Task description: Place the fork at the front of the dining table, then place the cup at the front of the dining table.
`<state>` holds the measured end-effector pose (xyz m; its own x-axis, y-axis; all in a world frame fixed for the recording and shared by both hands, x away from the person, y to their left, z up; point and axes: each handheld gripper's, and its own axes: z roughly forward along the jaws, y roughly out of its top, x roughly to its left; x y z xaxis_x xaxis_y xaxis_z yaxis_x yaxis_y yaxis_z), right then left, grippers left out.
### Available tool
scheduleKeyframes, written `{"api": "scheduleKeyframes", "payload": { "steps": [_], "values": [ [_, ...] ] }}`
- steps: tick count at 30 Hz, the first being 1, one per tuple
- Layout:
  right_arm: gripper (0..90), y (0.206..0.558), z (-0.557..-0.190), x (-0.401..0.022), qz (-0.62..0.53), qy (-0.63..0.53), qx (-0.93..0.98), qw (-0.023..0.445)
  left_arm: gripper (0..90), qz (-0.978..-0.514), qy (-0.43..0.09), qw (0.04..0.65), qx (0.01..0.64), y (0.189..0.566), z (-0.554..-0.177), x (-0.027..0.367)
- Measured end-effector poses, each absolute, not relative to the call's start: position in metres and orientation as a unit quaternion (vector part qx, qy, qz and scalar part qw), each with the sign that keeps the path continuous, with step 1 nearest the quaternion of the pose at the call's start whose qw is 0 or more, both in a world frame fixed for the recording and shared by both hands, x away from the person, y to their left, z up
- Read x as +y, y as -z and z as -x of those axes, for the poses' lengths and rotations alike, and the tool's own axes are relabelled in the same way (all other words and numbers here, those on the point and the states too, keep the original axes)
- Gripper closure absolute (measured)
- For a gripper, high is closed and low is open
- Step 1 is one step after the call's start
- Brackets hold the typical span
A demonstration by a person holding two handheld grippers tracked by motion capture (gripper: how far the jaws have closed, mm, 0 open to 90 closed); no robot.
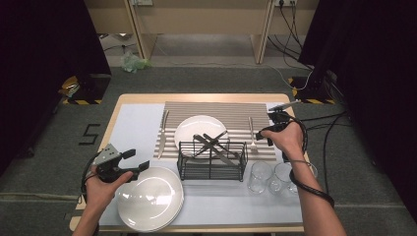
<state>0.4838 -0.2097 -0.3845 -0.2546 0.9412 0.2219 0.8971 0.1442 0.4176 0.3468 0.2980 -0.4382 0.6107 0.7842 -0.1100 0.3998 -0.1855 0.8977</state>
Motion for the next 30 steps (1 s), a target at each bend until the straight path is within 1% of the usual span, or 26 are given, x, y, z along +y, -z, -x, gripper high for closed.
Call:
{"api": "scheduleKeyframes", "payload": {
  "steps": [14, 22, 30],
  "values": [
    [43.0, 0.363, -0.456, -0.218, -0.588, -0.256, 0.766, 0.049, 23.3, -0.743, -0.194, 0.501, 0.400, 0.436, -0.349, 0.300],
    [42.5, 0.362, -0.442, -0.221, -0.584, -0.264, 0.766, 0.044, 23.3, -0.742, -0.195, 0.500, 0.402, 0.436, -0.348, 0.301],
    [42.8, 0.363, -0.440, -0.217, -0.577, -0.263, 0.772, 0.040, 23.3, -0.742, -0.195, 0.499, 0.402, 0.436, -0.344, 0.302]
  ]
}}
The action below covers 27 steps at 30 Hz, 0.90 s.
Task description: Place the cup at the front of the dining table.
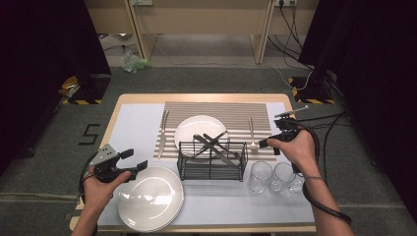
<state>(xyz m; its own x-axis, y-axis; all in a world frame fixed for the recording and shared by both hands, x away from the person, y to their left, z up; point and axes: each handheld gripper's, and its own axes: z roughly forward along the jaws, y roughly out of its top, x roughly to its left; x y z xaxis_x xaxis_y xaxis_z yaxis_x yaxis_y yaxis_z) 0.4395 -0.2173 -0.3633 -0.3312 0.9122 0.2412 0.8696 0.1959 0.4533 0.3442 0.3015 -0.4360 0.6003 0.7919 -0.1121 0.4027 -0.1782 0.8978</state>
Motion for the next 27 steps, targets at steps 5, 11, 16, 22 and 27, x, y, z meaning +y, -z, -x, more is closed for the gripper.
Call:
{"api": "scheduleKeyframes", "payload": {
  "steps": [5, 11, 16, 22, 27],
  "values": [
    [44.8, 0.366, -0.437, -0.213, -0.570, -0.260, 0.779, 0.033, 23.3, -0.744, -0.193, 0.499, 0.400, 0.436, -0.344, 0.298],
    [46.6, 0.362, -0.433, -0.212, -0.559, -0.265, 0.785, 0.034, 23.3, -0.744, -0.195, 0.499, 0.398, 0.434, -0.347, 0.296],
    [48.9, 0.358, -0.425, -0.213, -0.555, -0.269, 0.786, 0.035, 23.3, -0.743, -0.196, 0.503, 0.395, 0.433, -0.347, 0.296],
    [51.1, 0.355, -0.411, -0.213, -0.547, -0.275, 0.790, 0.035, 23.3, -0.744, -0.191, 0.506, 0.393, 0.435, -0.344, 0.296],
    [52.1, 0.358, -0.402, -0.212, -0.536, -0.266, 0.800, 0.031, 23.3, -0.743, -0.194, 0.507, 0.391, 0.432, -0.343, 0.297]
  ]
}}
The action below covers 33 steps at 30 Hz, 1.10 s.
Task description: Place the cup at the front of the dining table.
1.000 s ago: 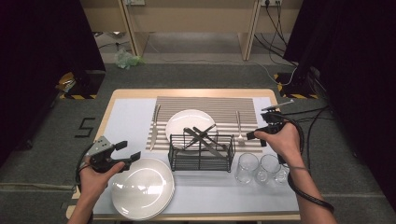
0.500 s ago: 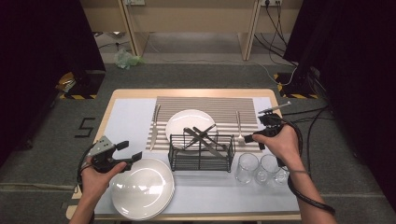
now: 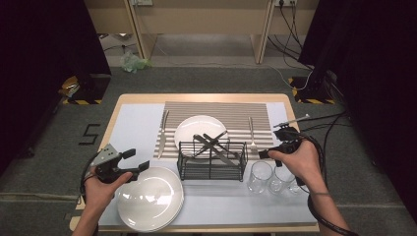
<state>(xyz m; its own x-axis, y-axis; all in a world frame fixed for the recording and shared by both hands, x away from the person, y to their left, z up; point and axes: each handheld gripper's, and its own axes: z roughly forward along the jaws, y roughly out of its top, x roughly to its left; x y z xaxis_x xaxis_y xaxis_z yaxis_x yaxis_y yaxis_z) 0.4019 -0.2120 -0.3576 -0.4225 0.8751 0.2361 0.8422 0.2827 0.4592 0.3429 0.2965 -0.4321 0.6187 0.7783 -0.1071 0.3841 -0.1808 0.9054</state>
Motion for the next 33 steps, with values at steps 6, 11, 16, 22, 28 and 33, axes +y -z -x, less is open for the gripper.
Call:
{"api": "scheduleKeyframes", "payload": {
  "steps": [6, 11, 16, 22, 28, 33],
  "values": [
    [52.4, 0.358, -0.393, -0.210, -0.521, -0.262, 0.812, 0.027, 23.3, -0.744, -0.195, 0.505, 0.392, 0.432, -0.344, 0.296],
    [52.5, 0.360, -0.390, -0.209, -0.511, -0.254, 0.821, 0.026, 23.3, -0.745, -0.195, 0.505, 0.390, 0.432, -0.343, 0.296],
    [53.3, 0.364, -0.388, -0.208, -0.505, -0.245, 0.827, 0.020, 23.2, -0.745, -0.196, 0.505, 0.390, 0.431, -0.343, 0.296],
    [54.8, 0.369, -0.388, -0.205, -0.497, -0.229, 0.837, 0.017, 23.1, -0.749, -0.194, 0.502, 0.387, 0.432, -0.343, 0.294],
    [56.2, 0.372, -0.390, -0.202, -0.488, -0.213, 0.846, 0.016, 23.1, -0.748, -0.196, 0.503, 0.387, 0.431, -0.342, 0.295],
    [57.5, 0.373, -0.392, -0.199, -0.483, -0.195, 0.853, 0.014, 23.1, -0.747, -0.196, 0.504, 0.386, 0.431, -0.342, 0.295]
  ]
}}
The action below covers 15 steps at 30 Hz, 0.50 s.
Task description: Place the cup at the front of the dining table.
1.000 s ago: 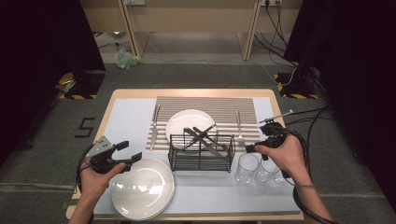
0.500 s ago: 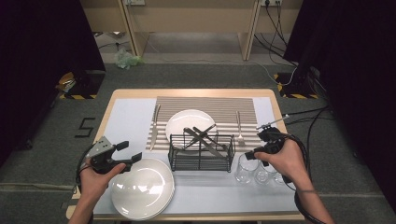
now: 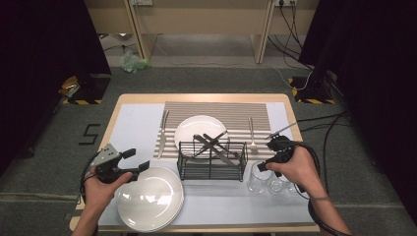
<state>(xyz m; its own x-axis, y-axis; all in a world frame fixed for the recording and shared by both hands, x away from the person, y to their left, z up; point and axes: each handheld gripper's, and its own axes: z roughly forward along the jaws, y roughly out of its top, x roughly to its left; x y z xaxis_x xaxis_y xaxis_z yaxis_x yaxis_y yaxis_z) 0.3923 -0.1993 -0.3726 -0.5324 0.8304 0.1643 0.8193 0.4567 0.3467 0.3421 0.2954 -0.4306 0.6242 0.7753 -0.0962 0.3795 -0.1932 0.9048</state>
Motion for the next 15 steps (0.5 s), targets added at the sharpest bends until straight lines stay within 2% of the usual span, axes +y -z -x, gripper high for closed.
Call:
{"api": "scheduleKeyframes", "payload": {
  "steps": [15],
  "values": [
    [61.7, 0.3776, -0.3969, -0.1961, -0.472, -0.164, 0.866, 0.012, 23.1, -0.747, -0.195, 0.504, 0.387, 0.4313, -0.3423, 0.2947]
  ]
}}
